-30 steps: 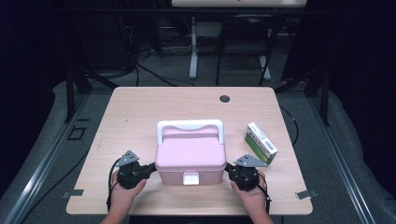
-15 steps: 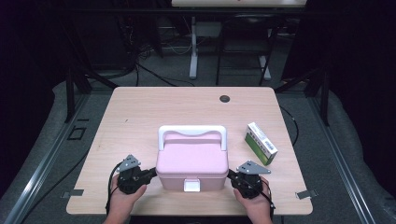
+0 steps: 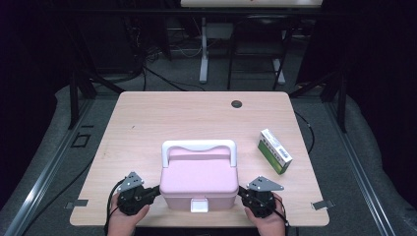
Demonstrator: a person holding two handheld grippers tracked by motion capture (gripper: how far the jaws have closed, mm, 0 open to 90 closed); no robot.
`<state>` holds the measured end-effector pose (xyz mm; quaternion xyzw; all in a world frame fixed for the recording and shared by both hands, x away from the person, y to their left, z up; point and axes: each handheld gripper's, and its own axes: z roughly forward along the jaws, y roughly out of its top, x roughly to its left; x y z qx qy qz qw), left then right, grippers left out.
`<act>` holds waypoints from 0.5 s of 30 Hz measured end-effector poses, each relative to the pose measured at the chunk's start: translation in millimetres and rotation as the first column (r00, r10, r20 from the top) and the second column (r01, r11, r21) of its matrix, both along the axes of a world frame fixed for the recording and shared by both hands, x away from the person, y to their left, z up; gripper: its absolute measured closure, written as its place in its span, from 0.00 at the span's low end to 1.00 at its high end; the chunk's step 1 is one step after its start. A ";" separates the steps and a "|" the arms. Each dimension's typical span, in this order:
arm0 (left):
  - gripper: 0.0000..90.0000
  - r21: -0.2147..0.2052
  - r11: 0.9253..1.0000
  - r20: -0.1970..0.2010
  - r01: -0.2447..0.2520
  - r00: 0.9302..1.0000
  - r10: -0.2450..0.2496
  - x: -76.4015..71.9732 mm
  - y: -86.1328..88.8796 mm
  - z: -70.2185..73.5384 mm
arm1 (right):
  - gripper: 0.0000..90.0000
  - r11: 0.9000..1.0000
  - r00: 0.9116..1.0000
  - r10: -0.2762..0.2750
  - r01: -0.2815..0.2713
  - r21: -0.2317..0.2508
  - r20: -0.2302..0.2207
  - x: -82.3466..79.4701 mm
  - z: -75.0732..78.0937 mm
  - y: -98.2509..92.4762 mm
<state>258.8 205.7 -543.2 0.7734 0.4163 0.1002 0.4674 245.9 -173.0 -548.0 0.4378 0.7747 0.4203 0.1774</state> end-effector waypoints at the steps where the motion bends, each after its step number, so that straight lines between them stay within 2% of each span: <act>1: 1.00 0.004 1.000 0.001 -0.001 1.000 0.001 -2.5 0.6 0.2 | 1.00 1.000 1.000 0.007 -0.007 -0.009 0.005 -5.2 0.1 0.8; 5: 1.00 0.002 1.000 0.001 0.005 1.000 -0.005 -6.7 1.2 0.0 | 1.00 0.999 1.000 0.015 -0.015 -0.029 0.016 -11.9 0.9 2.0; 8: 1.00 0.004 1.000 -0.001 0.007 1.000 -0.007 -7.1 1.8 0.1 | 1.00 1.000 1.000 0.016 -0.016 -0.026 0.012 -11.5 0.9 1.5; 9: 1.00 0.003 1.000 -0.004 0.012 1.000 -0.012 -6.5 2.6 0.0 | 1.00 1.000 1.000 0.016 -0.016 -0.006 0.000 -10.7 0.5 0.5; 12: 1.00 -0.009 1.000 -0.003 0.008 1.000 -0.008 -5.3 3.3 -0.9 | 1.00 1.000 1.000 0.018 -0.018 0.012 -0.012 -9.3 0.1 -1.1; 13: 1.00 -0.025 1.000 -0.014 0.012 1.000 -0.012 -2.6 5.0 -1.5 | 0.99 0.999 0.999 0.024 -0.023 0.038 -0.029 -6.4 -0.5 -3.2; 15: 0.98 -0.024 1.000 -0.023 0.006 1.000 -0.007 -0.1 6.4 -0.6 | 0.93 0.999 0.999 0.021 -0.020 0.040 -0.029 -3.1 -0.5 -5.4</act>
